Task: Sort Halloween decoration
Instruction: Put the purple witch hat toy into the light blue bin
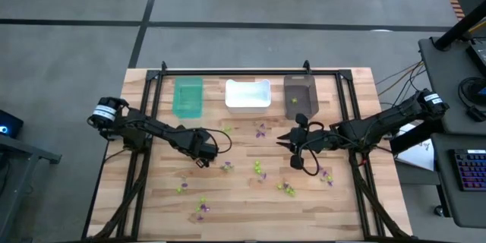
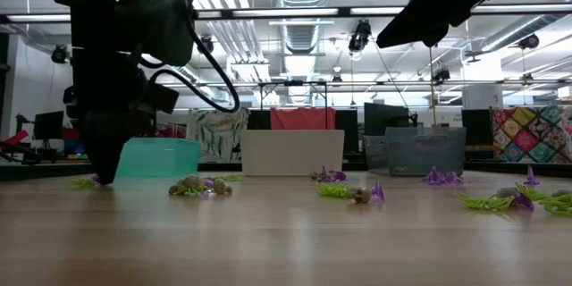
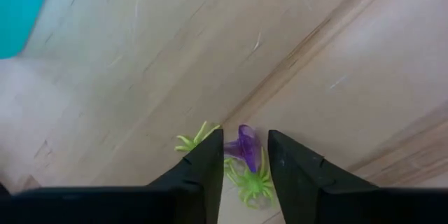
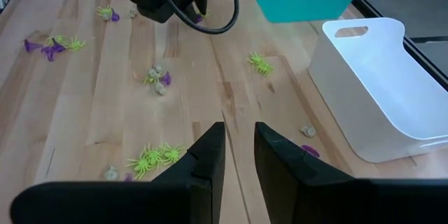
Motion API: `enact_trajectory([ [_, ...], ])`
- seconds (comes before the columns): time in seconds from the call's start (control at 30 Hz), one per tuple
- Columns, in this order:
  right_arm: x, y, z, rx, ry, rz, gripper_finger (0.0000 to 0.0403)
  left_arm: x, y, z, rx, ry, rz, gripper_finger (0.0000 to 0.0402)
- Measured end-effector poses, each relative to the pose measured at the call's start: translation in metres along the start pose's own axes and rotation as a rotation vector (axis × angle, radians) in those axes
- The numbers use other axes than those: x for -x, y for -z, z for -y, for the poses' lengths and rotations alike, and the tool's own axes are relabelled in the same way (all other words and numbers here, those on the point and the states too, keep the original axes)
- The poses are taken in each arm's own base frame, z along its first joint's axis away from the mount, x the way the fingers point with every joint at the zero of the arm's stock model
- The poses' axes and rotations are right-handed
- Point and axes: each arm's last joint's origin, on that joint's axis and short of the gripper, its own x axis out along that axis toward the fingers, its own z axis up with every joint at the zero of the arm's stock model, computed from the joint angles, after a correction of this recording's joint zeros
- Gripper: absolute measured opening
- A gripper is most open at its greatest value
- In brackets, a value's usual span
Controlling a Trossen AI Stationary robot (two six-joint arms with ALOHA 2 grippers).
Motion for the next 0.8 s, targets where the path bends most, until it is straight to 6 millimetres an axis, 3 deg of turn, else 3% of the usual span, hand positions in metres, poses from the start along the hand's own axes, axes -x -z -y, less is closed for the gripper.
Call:
enact_trajectory([
  [0.53,0.0,0.0,0.0001,0.0,0.0,0.0,0.0068,0.0,-0.0004,0.0003,0.001,0.001,0.007,0.0005],
  [0.8,0.0,0.0,0.0001,0.0,0.0,0.0,0.0068,0.0086,-0.0039,0.0018,-0.023,0.035,0.023,0.0001],
])
